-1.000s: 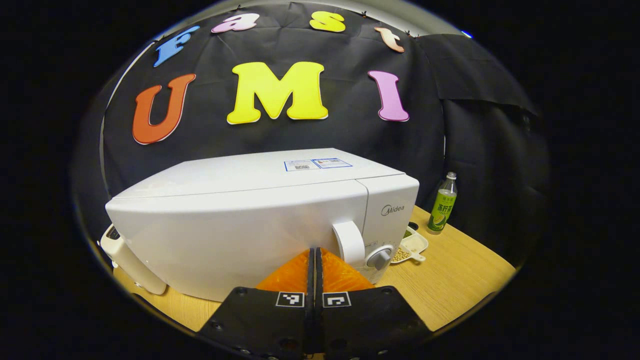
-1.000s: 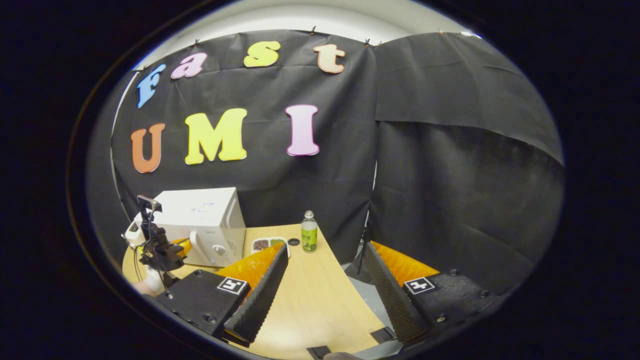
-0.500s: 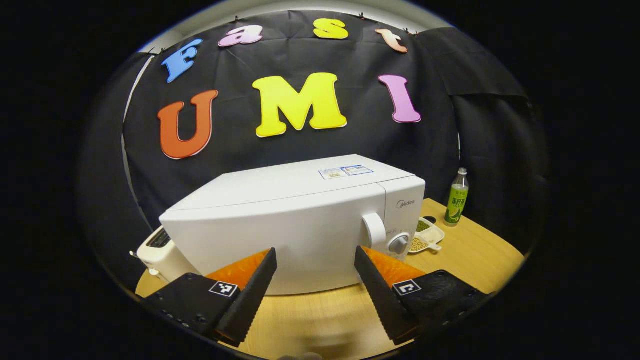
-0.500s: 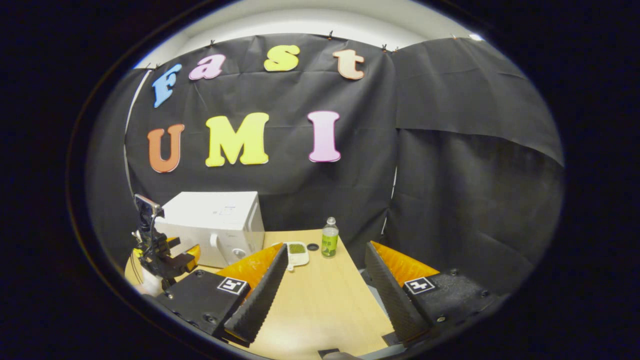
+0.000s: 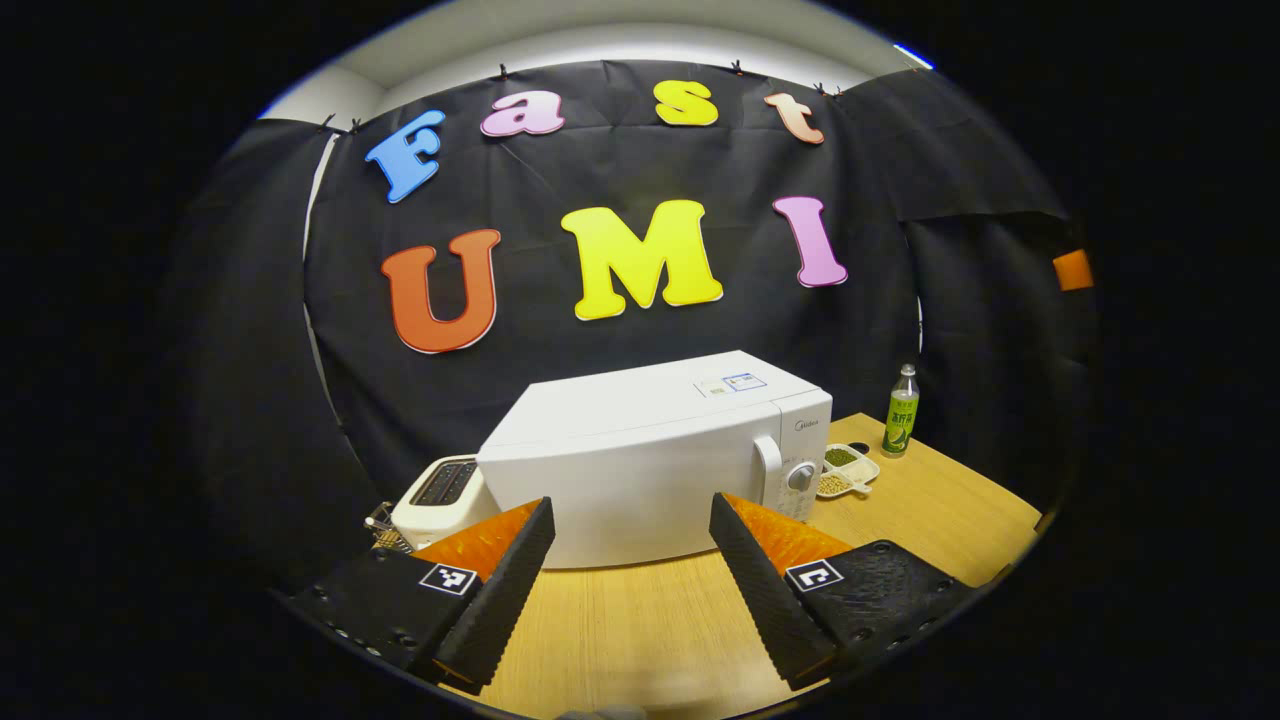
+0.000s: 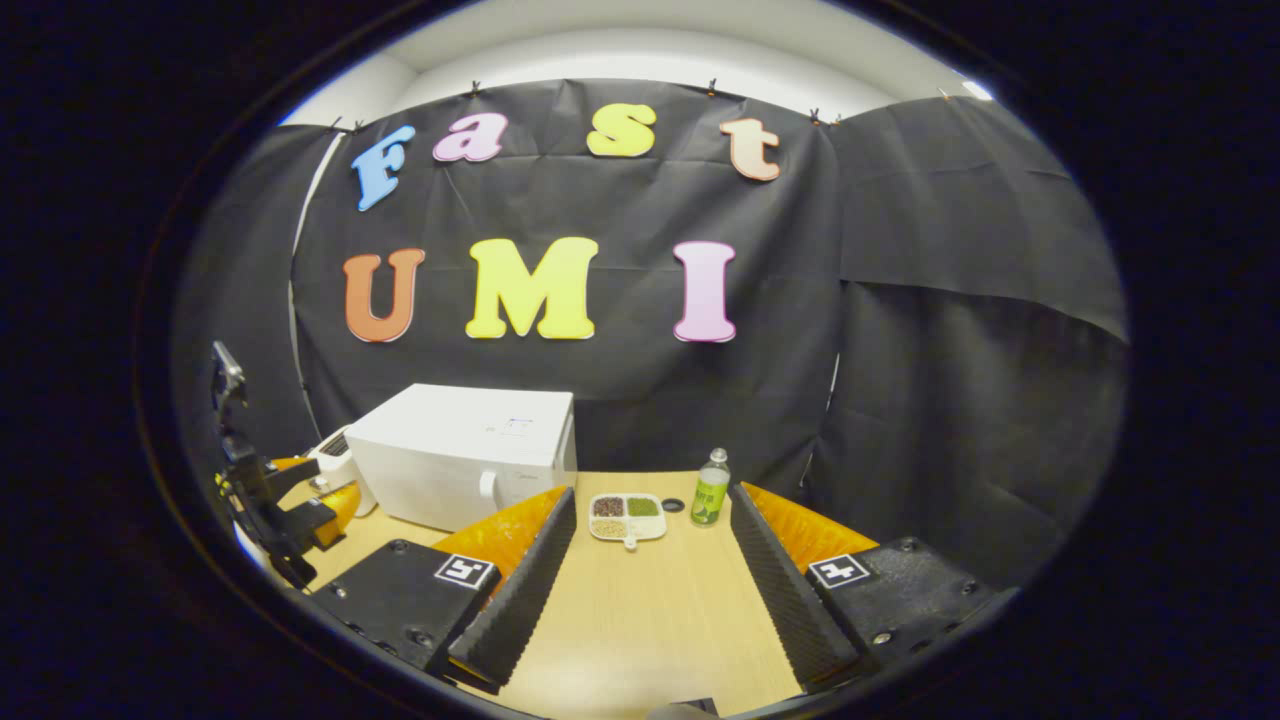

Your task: Open the microwave oven with the left hand, put the food in, and close the microwave oven.

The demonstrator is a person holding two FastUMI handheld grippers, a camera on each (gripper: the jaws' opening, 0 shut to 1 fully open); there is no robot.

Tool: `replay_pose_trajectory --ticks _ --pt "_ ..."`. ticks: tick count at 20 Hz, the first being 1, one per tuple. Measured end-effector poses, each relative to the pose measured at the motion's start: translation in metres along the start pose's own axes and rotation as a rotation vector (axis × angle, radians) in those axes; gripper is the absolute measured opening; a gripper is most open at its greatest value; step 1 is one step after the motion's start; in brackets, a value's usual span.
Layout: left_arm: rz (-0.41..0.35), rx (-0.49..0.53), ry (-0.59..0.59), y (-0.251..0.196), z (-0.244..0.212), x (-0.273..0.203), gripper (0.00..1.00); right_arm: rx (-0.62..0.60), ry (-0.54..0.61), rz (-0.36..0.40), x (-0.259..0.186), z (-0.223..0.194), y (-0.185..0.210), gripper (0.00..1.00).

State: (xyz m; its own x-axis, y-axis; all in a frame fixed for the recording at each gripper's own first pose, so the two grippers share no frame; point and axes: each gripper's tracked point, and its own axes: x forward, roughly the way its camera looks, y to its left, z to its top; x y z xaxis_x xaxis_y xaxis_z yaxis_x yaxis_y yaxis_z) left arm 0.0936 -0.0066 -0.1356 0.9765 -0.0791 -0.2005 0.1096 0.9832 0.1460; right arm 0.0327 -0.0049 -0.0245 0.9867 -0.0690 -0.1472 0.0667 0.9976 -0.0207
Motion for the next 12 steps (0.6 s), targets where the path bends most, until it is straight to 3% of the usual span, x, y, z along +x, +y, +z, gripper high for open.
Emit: replay_pose_trajectory --ticks 3,4,5,9,10,11,12 --pt "0.039 -0.053 -0.014 0.035 0.016 -0.042 1.00 -0.014 -0.018 0.037 0.000 -0.002 0.026 0.99" --pt "0.052 -0.067 -0.015 0.045 0.021 -0.055 0.96 -0.019 -0.030 0.042 0.000 0.000 0.034 0.99" --pt "0.061 -0.074 -0.021 0.054 0.027 -0.066 1.00 -0.021 -0.038 0.048 -0.001 0.001 0.042 0.99" --pt "0.072 -0.081 -0.081 0.080 0.057 -0.100 0.96 -0.006 -0.067 0.087 -0.006 0.006 0.075 0.99" --pt "0.075 -0.084 -0.102 0.086 0.067 -0.106 0.96 -0.003 -0.074 0.091 -0.008 0.009 0.079 0.92" --pt "0.077 -0.091 -0.118 0.089 0.074 -0.112 0.96 -0.001 -0.081 0.094 -0.011 0.011 0.083 0.99" --pt "0.073 -0.099 -0.140 0.092 0.083 -0.117 0.96 0.003 -0.092 0.099 -0.014 0.014 0.087 0.99"
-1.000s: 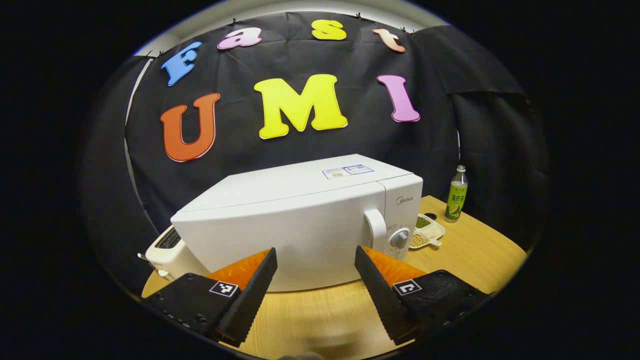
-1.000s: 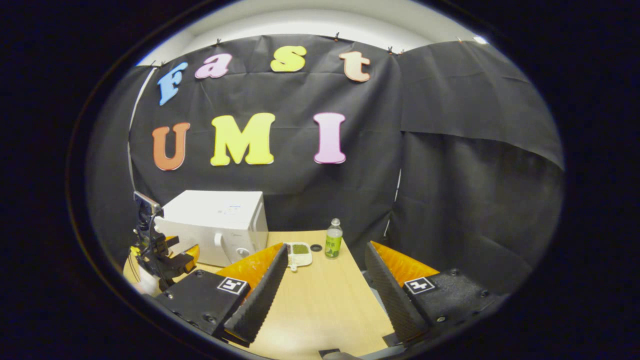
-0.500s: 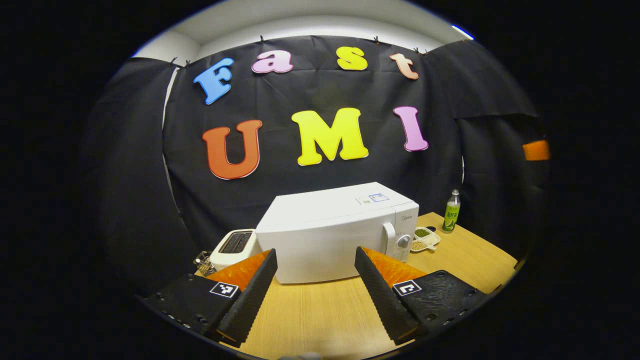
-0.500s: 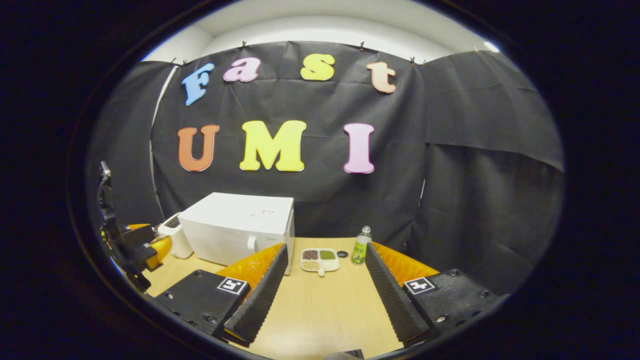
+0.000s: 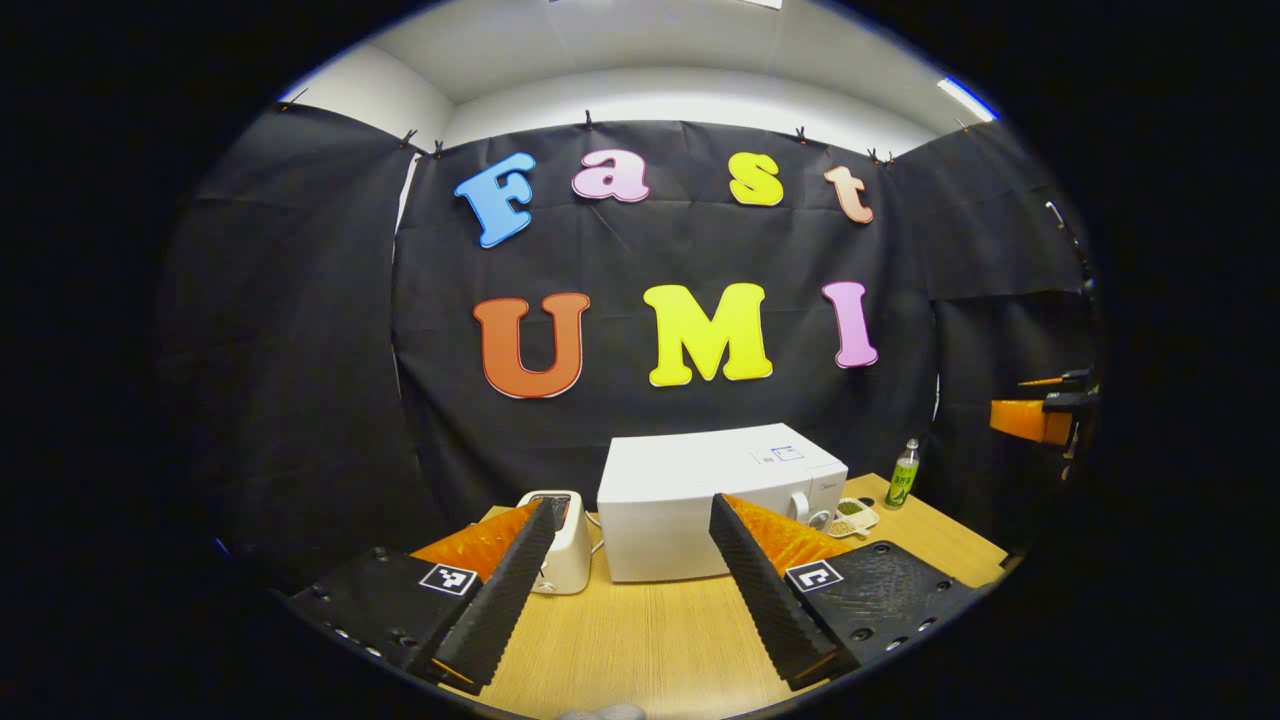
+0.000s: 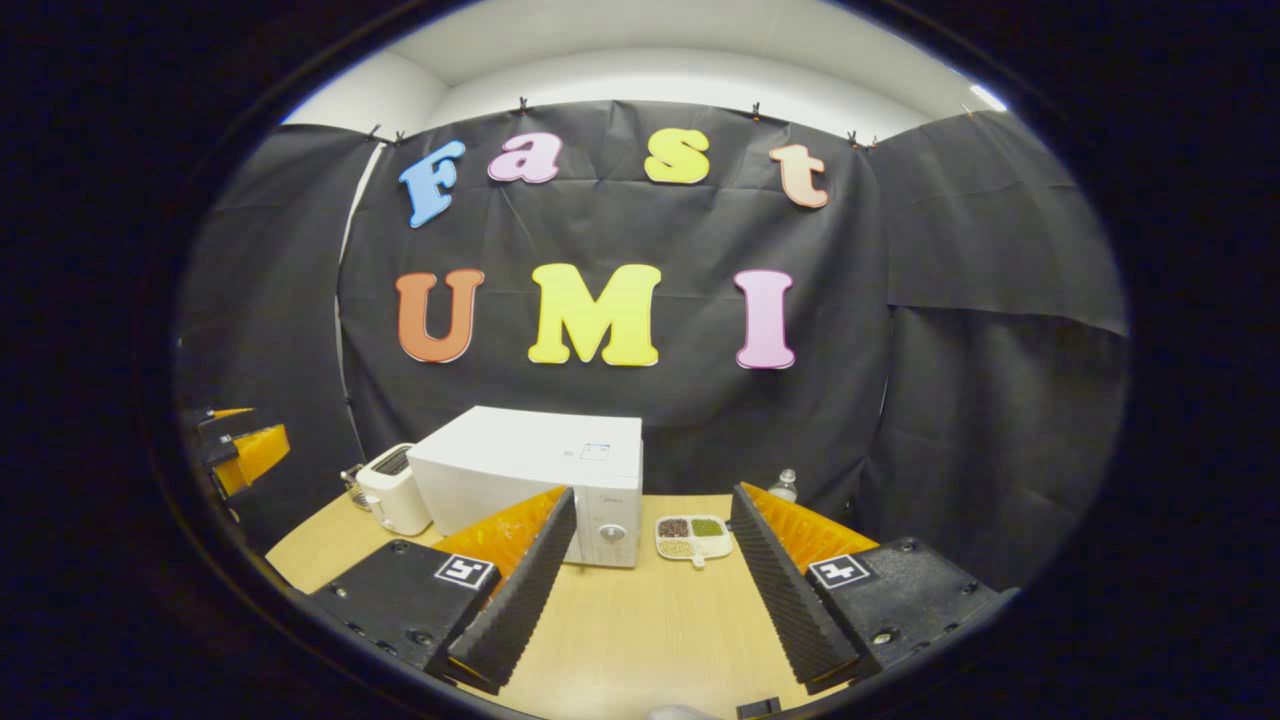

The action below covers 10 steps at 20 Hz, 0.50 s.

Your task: Open the microwave oven with the left hand, put the food in, and close the microwave oven.

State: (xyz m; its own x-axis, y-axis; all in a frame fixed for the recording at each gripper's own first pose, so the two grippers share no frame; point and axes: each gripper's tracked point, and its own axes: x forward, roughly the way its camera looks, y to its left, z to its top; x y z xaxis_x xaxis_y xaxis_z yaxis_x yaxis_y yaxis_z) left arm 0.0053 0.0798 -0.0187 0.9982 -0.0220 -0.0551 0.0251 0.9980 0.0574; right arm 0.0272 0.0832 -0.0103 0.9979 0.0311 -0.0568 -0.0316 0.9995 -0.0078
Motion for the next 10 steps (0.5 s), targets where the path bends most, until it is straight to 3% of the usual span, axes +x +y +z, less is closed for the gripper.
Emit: replay_pose_trajectory --ticks 2,3,4,10 --pt "-0.004 -0.017 -0.036 0.003 0.015 -0.004 0.96 0.005 -0.016 0.006 -0.003 0.008 0.007 0.99" --pt "0.006 -0.013 -0.043 0.008 0.020 -0.005 0.96 0.009 -0.019 0.005 -0.004 0.011 0.008 0.92" --pt "0.013 -0.004 -0.054 0.010 0.025 -0.006 0.96 0.014 -0.025 0.003 -0.005 0.015 0.008 0.99" --pt "-0.011 -0.013 -0.080 0.002 0.040 -0.005 0.96 0.029 -0.058 -0.004 -0.009 0.037 0.005 0.99"
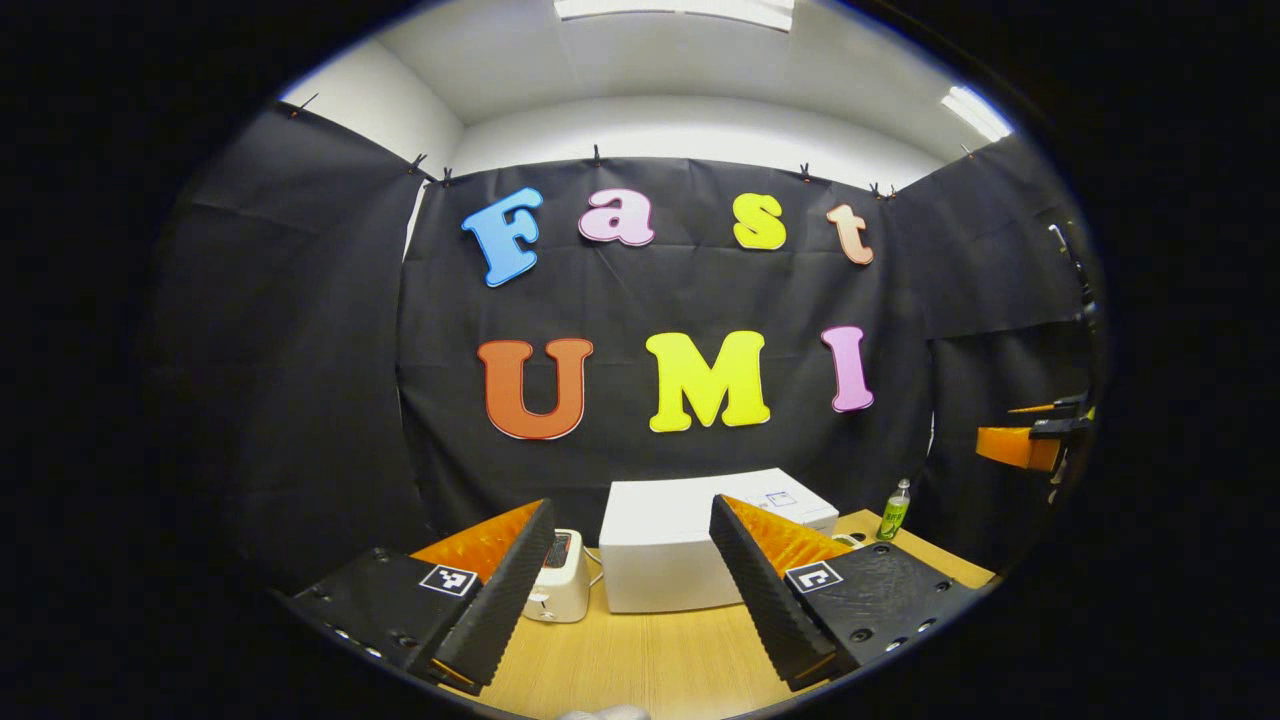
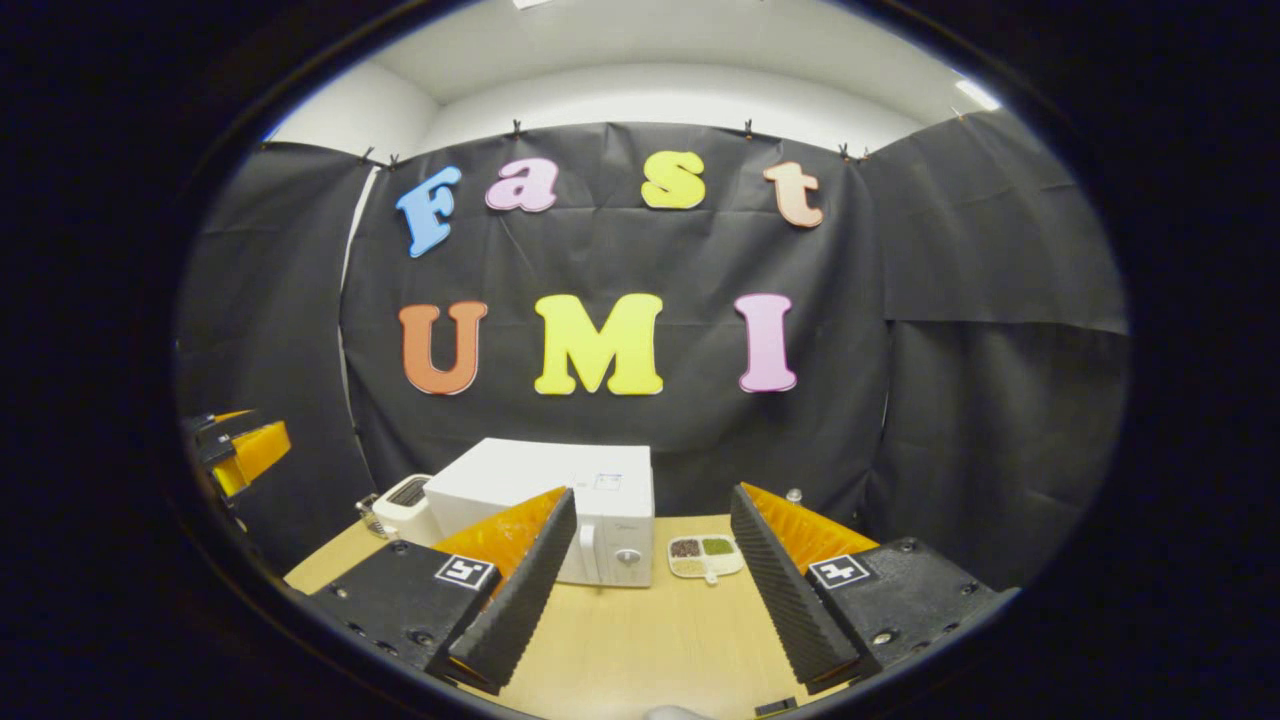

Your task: Open the microwave oven with the left hand, put the food in, and close the microwave oven.

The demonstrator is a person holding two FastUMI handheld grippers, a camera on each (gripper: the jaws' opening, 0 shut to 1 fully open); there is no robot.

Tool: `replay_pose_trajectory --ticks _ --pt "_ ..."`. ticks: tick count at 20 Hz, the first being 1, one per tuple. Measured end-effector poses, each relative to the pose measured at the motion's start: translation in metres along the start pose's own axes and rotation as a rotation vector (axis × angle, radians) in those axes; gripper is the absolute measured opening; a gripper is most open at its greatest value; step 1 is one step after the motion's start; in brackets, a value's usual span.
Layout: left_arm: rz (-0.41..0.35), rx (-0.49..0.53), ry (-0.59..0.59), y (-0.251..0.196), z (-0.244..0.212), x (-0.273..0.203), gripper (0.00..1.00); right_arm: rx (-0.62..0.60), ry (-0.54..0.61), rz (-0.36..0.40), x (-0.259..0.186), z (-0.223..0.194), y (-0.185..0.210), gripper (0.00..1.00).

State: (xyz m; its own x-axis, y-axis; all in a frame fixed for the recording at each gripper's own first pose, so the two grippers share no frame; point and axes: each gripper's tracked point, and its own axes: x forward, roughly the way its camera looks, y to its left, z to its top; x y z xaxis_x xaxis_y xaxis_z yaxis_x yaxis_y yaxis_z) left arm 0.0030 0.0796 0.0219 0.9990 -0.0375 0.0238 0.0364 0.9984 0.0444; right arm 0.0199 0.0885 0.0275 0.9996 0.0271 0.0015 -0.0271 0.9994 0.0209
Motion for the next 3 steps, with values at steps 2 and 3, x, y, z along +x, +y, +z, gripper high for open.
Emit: replay_pose_trajectory --ticks 2,3 --pt "-0.004 -0.004 0.001 -0.0028 0.0026 0.0017 0.96 -0.004 -0.012 0.001 -0.0008 0.0044 0.0023 0.99" --pt "-0.003 -0.005 0.002 -0.0027 0.0033 0.0029 0.96 -0.009 -0.017 0.005 -0.0016 0.0055 0.0049 0.92"
